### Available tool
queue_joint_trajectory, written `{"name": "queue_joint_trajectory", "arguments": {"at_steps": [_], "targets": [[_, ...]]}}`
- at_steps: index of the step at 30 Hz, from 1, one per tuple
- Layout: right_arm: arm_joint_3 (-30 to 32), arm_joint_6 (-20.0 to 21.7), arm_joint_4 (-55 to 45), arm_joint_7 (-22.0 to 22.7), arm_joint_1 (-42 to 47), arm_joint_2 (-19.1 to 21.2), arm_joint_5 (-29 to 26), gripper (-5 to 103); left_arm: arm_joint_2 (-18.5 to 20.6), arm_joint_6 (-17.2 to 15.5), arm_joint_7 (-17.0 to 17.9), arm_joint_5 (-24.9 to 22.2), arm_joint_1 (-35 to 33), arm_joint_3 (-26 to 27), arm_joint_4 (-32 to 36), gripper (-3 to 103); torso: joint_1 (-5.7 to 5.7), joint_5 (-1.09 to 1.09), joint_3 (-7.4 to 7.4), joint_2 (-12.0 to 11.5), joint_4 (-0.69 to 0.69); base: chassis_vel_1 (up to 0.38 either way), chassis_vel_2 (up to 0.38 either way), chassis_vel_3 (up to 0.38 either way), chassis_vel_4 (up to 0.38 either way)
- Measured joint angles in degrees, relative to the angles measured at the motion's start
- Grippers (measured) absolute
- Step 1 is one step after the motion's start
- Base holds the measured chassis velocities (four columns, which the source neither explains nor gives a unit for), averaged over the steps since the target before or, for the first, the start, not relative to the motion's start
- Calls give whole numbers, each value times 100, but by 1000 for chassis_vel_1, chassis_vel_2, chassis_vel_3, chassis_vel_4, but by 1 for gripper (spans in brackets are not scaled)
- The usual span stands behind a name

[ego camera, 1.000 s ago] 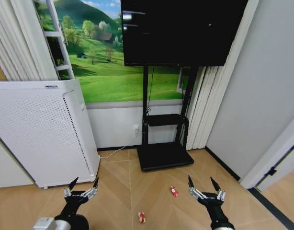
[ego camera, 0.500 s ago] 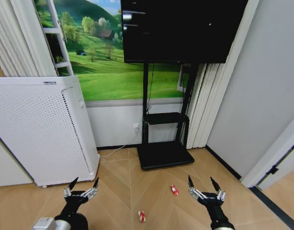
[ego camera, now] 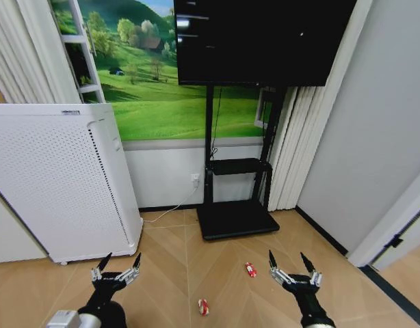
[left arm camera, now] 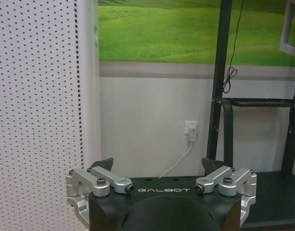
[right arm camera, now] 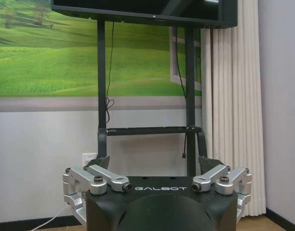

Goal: Pick up the trash bin and place the garbage on the floor into it.

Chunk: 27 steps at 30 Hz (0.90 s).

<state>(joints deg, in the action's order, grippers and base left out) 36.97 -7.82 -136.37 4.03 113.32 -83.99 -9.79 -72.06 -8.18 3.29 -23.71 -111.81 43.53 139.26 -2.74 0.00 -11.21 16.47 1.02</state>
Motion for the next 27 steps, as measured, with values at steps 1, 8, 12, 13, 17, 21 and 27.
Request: {"name": "queue_joint_trajectory", "arguments": {"at_steps": [1,8,12,13,17,21,27], "targets": [[0,0,0,0,0,0,0,100,0,0,0,0,0,0,0,100,7,0,18,-26,0,43,53,43,49],[0,0,0,0,0,0,0,100,0,0,0,0,0,0,0,100,46,0,104,-151,-2,63,76,70,66],[0,0,0,0,0,0,0,100,0,0,0,0,0,0,0,100,71,0,156,-227,-1,69,76,66,51],[0,0,0,0,0,0,0,100,0,0,0,0,0,0,0,100,76,0,169,-246,-1,64,51,72,66],[0,0,0,0,0,0,0,100,0,0,0,0,0,0,0,100,94,0,206,-300,-3,40,40,52,44],[0,0,0,0,0,0,0,100,0,0,0,0,0,0,0,100,112,0,245,-357,-3,0,0,0,0],[0,0,0,0,0,0,0,100,0,0,0,0,0,0,0,100,149,0,316,-467,-5,0,0,0,0]]}}
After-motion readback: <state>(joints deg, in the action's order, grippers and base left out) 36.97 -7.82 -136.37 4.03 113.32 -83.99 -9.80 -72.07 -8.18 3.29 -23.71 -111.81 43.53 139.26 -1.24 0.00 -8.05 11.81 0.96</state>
